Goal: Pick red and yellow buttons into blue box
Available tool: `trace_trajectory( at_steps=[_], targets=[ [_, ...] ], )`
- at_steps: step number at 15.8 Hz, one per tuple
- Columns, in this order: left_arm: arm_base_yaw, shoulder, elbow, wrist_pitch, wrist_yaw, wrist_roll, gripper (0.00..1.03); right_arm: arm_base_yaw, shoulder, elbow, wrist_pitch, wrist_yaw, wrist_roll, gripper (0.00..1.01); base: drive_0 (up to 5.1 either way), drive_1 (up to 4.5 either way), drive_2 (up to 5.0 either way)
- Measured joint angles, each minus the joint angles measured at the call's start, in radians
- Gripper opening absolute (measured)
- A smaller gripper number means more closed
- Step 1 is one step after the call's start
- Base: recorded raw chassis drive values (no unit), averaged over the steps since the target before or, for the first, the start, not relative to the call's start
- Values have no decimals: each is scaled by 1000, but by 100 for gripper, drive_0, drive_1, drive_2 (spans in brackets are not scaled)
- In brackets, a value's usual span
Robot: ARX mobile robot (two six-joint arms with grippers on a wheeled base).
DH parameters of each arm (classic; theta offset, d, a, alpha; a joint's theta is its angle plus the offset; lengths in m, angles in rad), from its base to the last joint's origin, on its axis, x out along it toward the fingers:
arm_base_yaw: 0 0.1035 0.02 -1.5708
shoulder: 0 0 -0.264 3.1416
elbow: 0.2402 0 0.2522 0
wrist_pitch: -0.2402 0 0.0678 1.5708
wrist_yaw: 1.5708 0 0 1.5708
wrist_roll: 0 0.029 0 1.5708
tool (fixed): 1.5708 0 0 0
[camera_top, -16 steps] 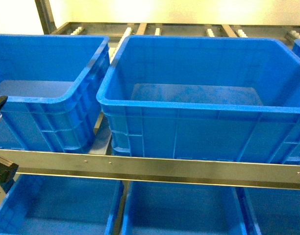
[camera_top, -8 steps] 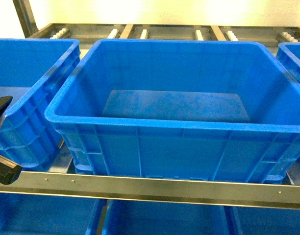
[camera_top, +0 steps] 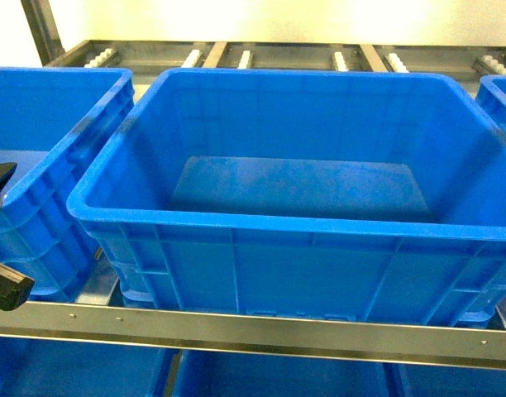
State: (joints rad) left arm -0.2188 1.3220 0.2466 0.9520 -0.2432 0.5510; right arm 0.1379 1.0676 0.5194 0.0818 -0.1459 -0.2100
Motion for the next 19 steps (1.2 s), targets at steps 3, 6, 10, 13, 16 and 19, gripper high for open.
trace_trajectory(
  at_steps=[3,6,10,13,16,19],
  targets=[
    [0,0,0,0,0,0,29,27,57,105,-14,-51,-5,30,0,0,0],
    [0,0,0,0,0,0,29,54,113,181,-9,-82,-25,30,0,0,0],
    [0,0,0,0,0,0,29,117,359,358,-45,-105,-113,30,0,0,0],
    [0,0,0,0,0,0,29,101,507,471,-56,-85,-213,30,0,0,0],
    [0,0,0,0,0,0,29,71,570,512,-48,-61,-312,30,0,0,0],
    [0,0,0,0,0,0,29,63,574,544,-85,-65,-345,31,0,0,0]
  ],
)
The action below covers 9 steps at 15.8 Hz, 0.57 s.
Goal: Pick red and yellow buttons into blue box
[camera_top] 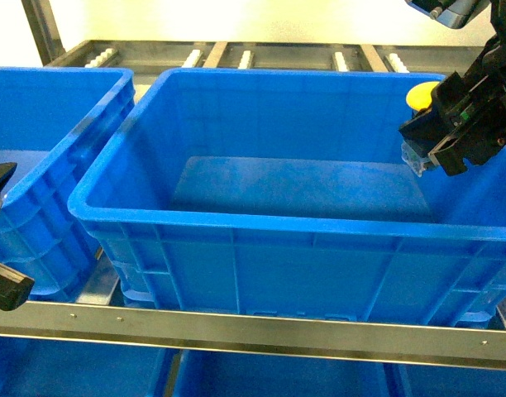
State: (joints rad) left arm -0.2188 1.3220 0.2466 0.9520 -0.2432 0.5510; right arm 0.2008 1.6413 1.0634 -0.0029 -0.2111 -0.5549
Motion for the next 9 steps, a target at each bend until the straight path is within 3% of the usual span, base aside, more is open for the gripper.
trace_trajectory(
  at_steps=[6,9],
  targets=[
    [0,0,0,0,0,0,29,0,0,2,0,-2,0,100,0,0,0],
    [0,0,0,1,0,0,29,-19,-9,-1,-14,-20,8,98,0,0,0]
  ],
)
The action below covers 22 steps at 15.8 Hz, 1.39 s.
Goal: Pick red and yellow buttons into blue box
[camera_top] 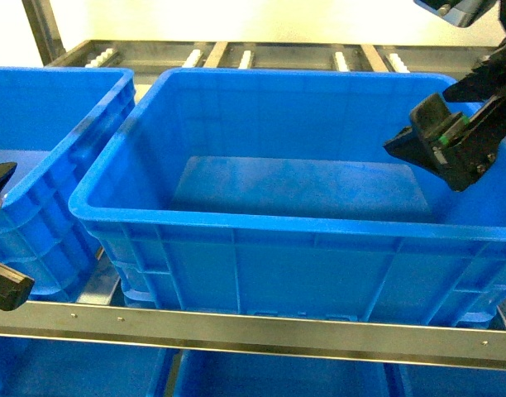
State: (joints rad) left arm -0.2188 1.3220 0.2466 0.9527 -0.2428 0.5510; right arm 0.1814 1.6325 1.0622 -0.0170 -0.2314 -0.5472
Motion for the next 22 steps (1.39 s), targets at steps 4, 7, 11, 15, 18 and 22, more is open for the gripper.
trace_trajectory(
  at_steps=[4,7,11,15,18,22],
  targets=[
    [0,0,0,-1,0,0,29,-142,-216,-123,-20,-61,23,98,0,0,0],
    [0,0,0,-1,0,0,29,-282,-383,-242,-58,-132,27,98,0,0,0],
    [0,0,0,0,0,0,29,-418,-543,-350,-112,-203,21,98,0,0,0],
    [0,0,9,-33,10,0,29,-418,-523,-356,-114,-196,4,98,0,0,0],
    [-9,37,171,-235,66,8,29,-418,-523,-356,-114,-196,4,98,0,0,0],
    [-19,151,398,-376,102,11,29,-418,-523,-356,-115,-196,4,98,0,0,0]
  ],
)
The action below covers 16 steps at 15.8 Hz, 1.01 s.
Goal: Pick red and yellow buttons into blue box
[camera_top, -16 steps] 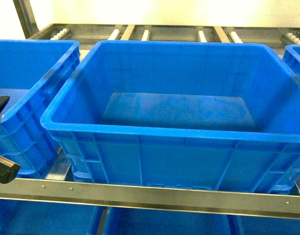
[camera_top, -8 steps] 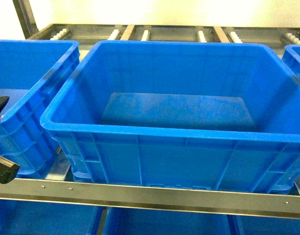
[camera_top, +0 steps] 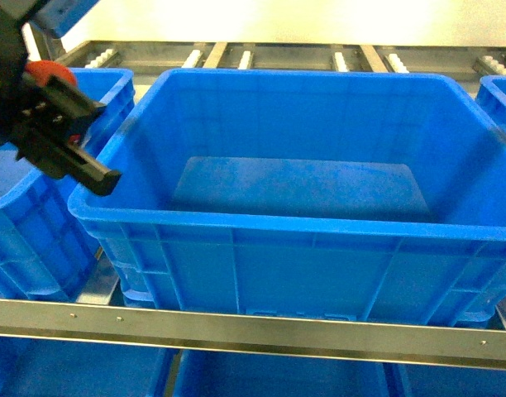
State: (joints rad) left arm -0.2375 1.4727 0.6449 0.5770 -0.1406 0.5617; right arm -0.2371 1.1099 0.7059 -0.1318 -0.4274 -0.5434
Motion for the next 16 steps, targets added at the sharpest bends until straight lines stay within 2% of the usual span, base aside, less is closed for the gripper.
trace_trajectory(
  at_steps=[4,7,9,10,13,14,15,16],
  targets=[
    [-28,188,214,-142,-19,-39,29,0,0,0,0,0,0,98,0,0,0],
    [-87,320,377,-254,-12,-76,29,0,0,0,0,0,0,98,0,0,0],
    [-142,436,511,-343,0,-121,29,0,0,0,0,0,0,98,0,0,0],
    [-152,456,536,-350,2,-136,29,0,0,0,0,0,0,98,0,0,0],
    [-158,464,576,-372,1,-144,30,0,0,0,0,0,0,98,0,0,0],
    [-154,464,584,-370,-8,-141,39,0,0,0,0,0,0,98,0,0,0],
    [-153,464,584,-364,-14,-136,54,0,0,0,0,0,0,98,0,0,0],
    [-152,464,584,-365,-16,-135,84,0,0,0,0,0,0,98,0,0,0]
  ],
)
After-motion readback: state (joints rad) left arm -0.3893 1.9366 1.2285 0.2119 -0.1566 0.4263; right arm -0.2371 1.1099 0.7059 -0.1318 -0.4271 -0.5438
